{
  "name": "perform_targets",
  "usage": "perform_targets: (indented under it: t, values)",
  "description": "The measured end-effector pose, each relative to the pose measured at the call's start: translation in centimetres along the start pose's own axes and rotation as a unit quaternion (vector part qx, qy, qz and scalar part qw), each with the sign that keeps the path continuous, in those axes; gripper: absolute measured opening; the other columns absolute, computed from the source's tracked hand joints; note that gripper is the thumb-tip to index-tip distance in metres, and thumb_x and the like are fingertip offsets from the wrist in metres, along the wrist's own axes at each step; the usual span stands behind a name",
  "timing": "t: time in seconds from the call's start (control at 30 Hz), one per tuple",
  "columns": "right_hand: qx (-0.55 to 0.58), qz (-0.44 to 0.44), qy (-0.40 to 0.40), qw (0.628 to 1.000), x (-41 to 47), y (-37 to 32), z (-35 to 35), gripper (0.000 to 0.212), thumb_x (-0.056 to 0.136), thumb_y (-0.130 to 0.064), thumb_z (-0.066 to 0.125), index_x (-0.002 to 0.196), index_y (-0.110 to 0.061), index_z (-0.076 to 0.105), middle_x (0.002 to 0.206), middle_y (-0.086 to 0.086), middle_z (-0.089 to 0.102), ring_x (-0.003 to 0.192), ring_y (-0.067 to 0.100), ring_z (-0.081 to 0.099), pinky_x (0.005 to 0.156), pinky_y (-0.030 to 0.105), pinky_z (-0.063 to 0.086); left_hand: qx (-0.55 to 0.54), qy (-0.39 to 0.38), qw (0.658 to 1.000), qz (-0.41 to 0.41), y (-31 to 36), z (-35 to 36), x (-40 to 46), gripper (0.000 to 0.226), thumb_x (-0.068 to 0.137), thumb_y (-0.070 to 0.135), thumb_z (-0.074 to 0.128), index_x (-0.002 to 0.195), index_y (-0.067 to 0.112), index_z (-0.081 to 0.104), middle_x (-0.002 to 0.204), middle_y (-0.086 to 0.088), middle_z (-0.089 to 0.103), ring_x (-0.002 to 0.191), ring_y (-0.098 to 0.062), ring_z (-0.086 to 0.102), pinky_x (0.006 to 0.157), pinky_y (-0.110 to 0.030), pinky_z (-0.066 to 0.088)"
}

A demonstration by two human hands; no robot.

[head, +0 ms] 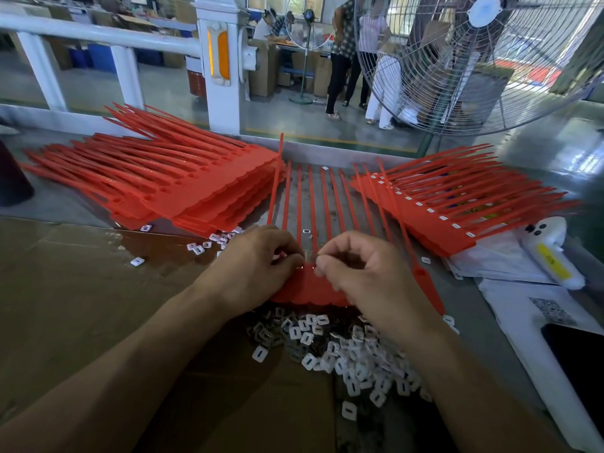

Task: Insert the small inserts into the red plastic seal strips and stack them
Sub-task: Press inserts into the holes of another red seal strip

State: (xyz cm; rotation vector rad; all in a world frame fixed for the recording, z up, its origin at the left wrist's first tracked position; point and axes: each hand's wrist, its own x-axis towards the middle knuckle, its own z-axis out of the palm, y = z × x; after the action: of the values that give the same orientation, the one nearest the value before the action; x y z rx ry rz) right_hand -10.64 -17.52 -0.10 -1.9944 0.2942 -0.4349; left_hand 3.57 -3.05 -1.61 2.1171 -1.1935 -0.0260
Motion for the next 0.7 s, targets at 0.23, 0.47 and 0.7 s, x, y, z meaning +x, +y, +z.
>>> perform_targets:
  t: [0.23, 0.47, 0.7]
  values:
    - [0.113, 0.098, 0.021, 0.989, 0.3, 0.3, -0.4, 0.01, 0.096, -0.028, 0.07, 0.089, -0.025, 0.076, 0.081, 0.0, 0.075, 0.059, 0.008, 0.054, 0.05, 0.022, 0.041, -0.014, 0.076, 0.99, 0.122, 1.2, -0.1, -0.3, 0.018, 0.086, 0.025, 0.079, 0.102, 0.023, 0.071, 0.098, 0.014, 0.067, 0.096, -0.009, 0.06, 0.091, -0.039, 0.047]
    - [0.16, 0.109, 0.006, 0.981, 0.6, 0.7, -0.2, 0.011, 0.096, -0.024, 0.072, 0.086, -0.022, 0.077, 0.078, 0.002, 0.073, 0.055, 0.008, 0.052, 0.044, 0.02, 0.039, 0.04, 0.078, 0.98, 0.178, 1.4, -0.4, -0.3, 0.016, 0.092, 0.038, 0.066, 0.101, 0.025, 0.069, 0.096, 0.015, 0.066, 0.093, -0.008, 0.06, 0.089, -0.038, 0.044]
    - [0.059, 0.061, 0.032, 0.996, 0.3, 1.0, -0.1, 0.004, 0.096, -0.036, 0.07, 0.096, -0.037, 0.074, 0.073, -0.01, 0.071, 0.055, -0.002, 0.057, 0.055, 0.015, 0.043, 0.068, 0.086, 0.978, 0.18, 1.1, -0.3, -0.2, 0.018, 0.093, 0.043, 0.064, 0.1, 0.027, 0.068, 0.096, 0.017, 0.065, 0.092, -0.005, 0.058, 0.087, -0.034, 0.043]
